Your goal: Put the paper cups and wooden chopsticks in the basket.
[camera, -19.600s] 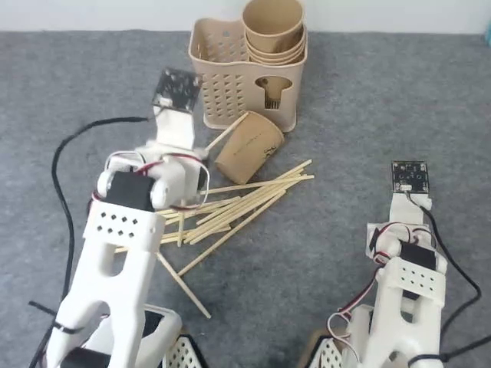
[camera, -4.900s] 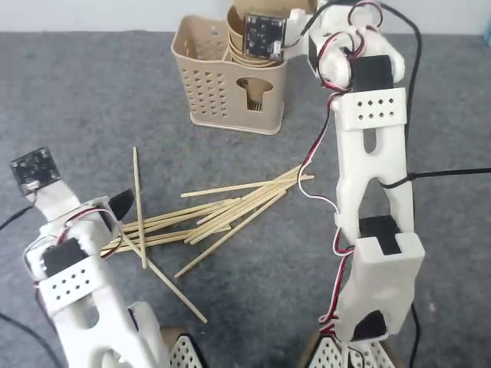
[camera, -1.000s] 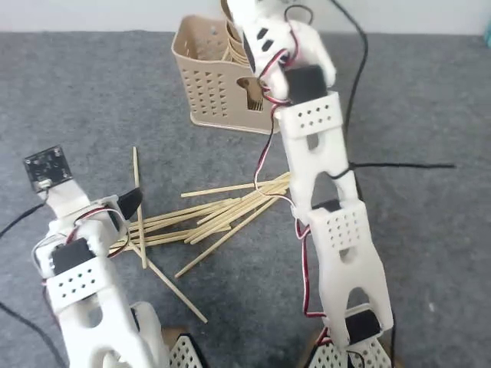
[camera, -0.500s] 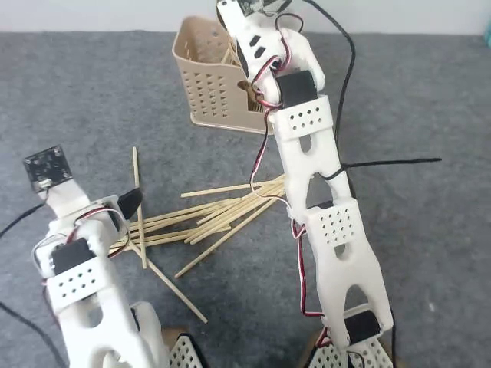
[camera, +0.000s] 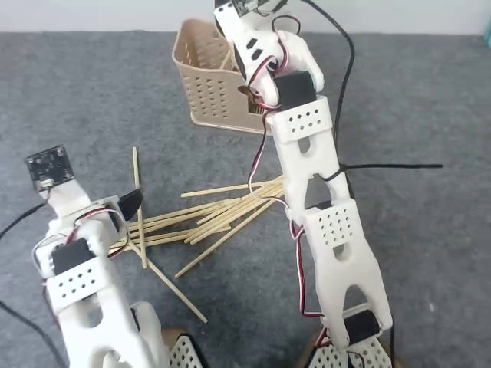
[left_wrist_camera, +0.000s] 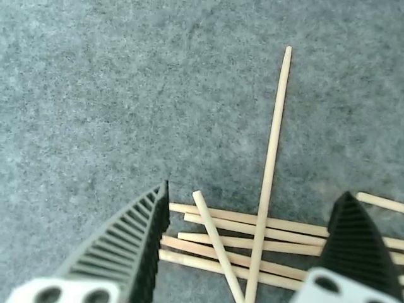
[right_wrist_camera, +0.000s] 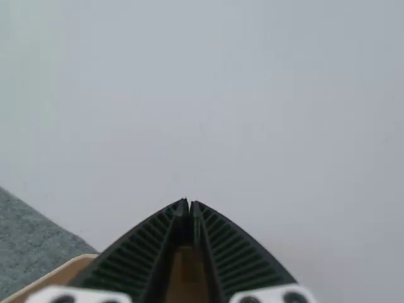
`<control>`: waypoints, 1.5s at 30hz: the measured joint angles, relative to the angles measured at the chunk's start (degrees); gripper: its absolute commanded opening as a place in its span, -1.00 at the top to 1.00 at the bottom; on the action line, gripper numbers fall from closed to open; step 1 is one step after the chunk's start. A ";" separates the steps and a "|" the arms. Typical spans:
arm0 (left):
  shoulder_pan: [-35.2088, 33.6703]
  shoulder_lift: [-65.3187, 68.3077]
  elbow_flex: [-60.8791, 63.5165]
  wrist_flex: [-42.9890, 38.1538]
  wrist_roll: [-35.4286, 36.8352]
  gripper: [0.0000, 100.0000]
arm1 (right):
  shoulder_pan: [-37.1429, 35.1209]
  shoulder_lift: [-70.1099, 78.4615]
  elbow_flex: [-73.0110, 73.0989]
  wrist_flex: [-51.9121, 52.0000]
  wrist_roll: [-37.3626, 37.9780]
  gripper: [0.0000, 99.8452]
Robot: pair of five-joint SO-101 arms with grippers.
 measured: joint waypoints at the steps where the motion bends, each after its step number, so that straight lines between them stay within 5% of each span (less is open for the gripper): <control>1: 0.00 0.00 0.00 0.00 0.00 0.24 | 0.18 -0.88 0.09 -0.62 0.00 0.98; 8: 0.09 0.09 0.62 0.00 0.00 0.24 | 0.00 -7.47 0.00 -0.70 0.00 0.98; 12: 0.09 0.18 0.62 0.00 0.00 0.24 | 0.00 -8.88 0.00 7.65 -0.18 0.98; 20: 0.09 0.18 0.62 0.00 0.00 0.24 | 5.71 -8.88 0.00 20.31 -10.81 0.98; 45: 0.00 0.18 0.62 0.00 0.00 0.24 | 7.56 -1.49 -1.85 23.91 -11.60 0.98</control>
